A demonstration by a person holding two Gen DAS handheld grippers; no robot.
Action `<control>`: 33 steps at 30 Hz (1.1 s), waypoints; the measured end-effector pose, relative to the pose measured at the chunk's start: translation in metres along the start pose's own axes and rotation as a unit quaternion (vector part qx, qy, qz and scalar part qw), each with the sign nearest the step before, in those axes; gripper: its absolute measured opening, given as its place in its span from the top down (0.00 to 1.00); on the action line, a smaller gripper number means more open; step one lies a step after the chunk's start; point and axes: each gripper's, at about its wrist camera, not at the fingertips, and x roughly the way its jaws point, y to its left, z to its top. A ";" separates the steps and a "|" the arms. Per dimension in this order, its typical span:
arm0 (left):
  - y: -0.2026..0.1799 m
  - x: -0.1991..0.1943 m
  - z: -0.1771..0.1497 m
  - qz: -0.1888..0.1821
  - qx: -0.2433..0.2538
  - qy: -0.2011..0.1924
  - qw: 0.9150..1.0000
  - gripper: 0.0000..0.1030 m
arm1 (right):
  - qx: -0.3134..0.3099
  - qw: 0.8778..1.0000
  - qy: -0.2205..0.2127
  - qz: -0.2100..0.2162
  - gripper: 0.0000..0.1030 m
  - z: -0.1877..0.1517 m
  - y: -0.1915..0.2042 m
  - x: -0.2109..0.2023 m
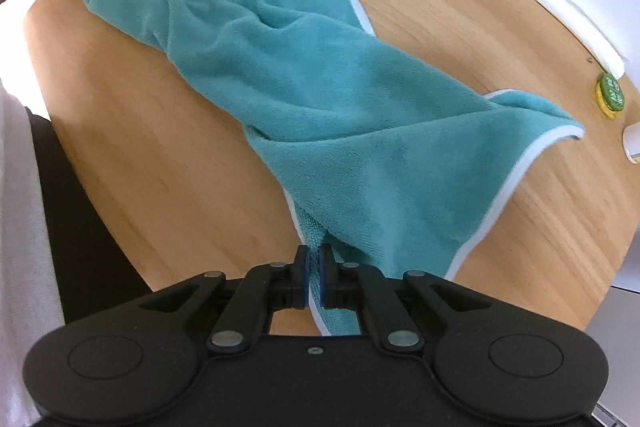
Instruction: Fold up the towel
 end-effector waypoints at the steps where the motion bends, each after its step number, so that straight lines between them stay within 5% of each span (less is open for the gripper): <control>1: -0.003 -0.002 0.001 0.006 0.008 -0.002 1.000 0.86 | -0.002 1.000 0.000 -0.005 0.95 0.001 0.000 0.003; 4: -0.014 -0.011 0.001 0.022 0.034 -0.020 0.999 0.59 | -0.023 0.999 -0.002 -0.033 0.92 0.005 0.008 0.011; 12: -0.038 -0.006 -0.005 0.038 0.098 -0.033 0.994 0.59 | -0.043 0.997 -0.025 -0.060 0.74 0.003 0.027 0.014; 16: -0.038 0.004 -0.006 0.031 0.101 -0.029 0.994 0.66 | -0.042 0.995 -0.019 -0.090 0.73 0.010 0.030 0.026; 19: -0.034 0.003 -0.006 0.025 0.084 -0.031 0.996 0.95 | -0.031 0.996 -0.008 -0.081 0.91 0.016 0.029 0.036; 33: 0.020 -0.006 0.022 0.053 -0.016 -0.064 0.996 0.96 | 0.015 0.994 -0.096 0.052 0.94 0.010 -0.004 -0.070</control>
